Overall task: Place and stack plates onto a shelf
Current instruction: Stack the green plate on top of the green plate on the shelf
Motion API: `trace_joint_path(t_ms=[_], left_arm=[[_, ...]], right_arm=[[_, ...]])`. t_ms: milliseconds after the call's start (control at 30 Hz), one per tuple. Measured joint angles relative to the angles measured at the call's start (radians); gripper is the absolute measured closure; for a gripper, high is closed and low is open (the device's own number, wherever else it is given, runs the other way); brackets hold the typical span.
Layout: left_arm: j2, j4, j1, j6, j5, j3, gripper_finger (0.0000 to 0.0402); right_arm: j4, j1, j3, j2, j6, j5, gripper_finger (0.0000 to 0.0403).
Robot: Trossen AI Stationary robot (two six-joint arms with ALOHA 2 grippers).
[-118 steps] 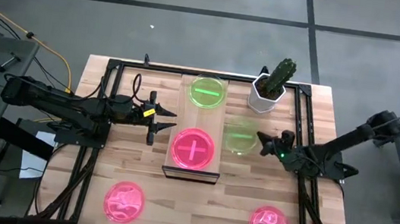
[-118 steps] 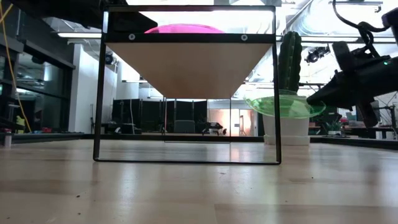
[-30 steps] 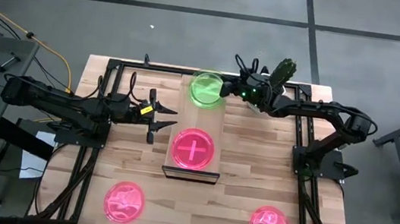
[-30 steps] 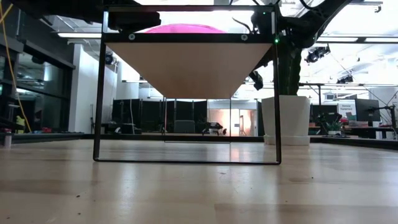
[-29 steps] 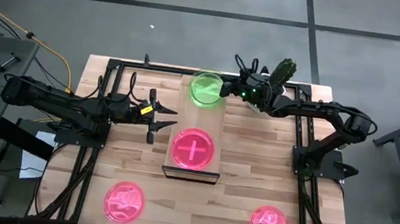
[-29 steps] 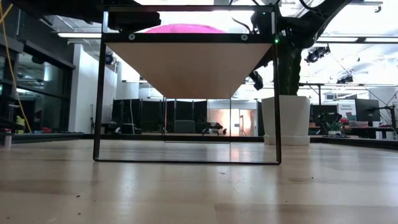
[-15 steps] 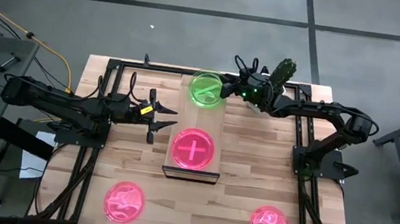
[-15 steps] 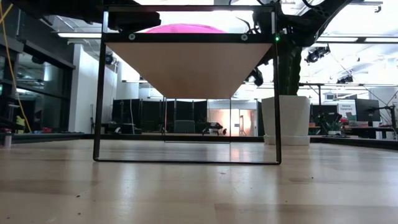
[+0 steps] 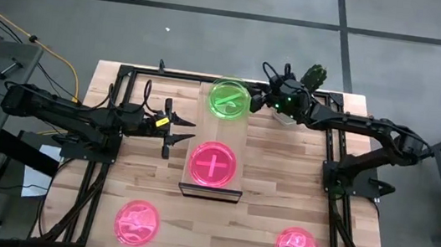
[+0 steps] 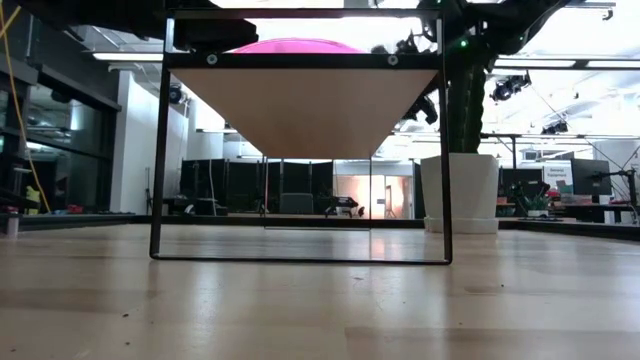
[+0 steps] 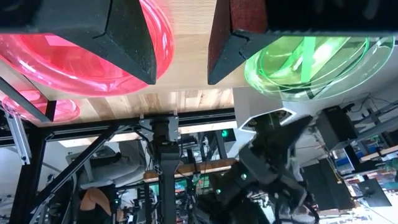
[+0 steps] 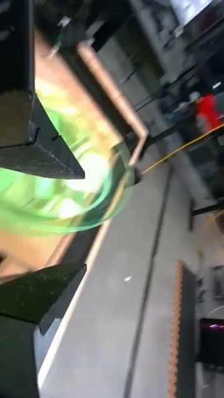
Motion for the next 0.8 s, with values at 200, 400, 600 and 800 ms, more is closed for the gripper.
trace_joint_path(t_ms=[200, 400, 600, 800], left_arm=[[0.0, 0.005, 0.0, 0.0, 0.0, 0.0, 0.0266], [0.0, 0.048, 0.0, 0.014, 0.0, 0.0, 0.0266], [0.0, 0.051, 0.0, 0.035, -0.007, 0.0, 0.0266], [0.0, 0.045, 0.0, 0.001, -0.007, 0.0, 0.0266]], right_arm=[[-0.022, -0.003, -0.001, 0.009, 0.007, 0.096, 0.0278], [0.069, -0.042, 0.077, 0.05, 0.0, 0.046, 0.0388], [-0.169, -0.059, 0.355, 0.215, -0.052, -0.043, 0.04], [-0.436, -0.085, 0.618, 0.363, -0.119, -0.107, 0.0401]])
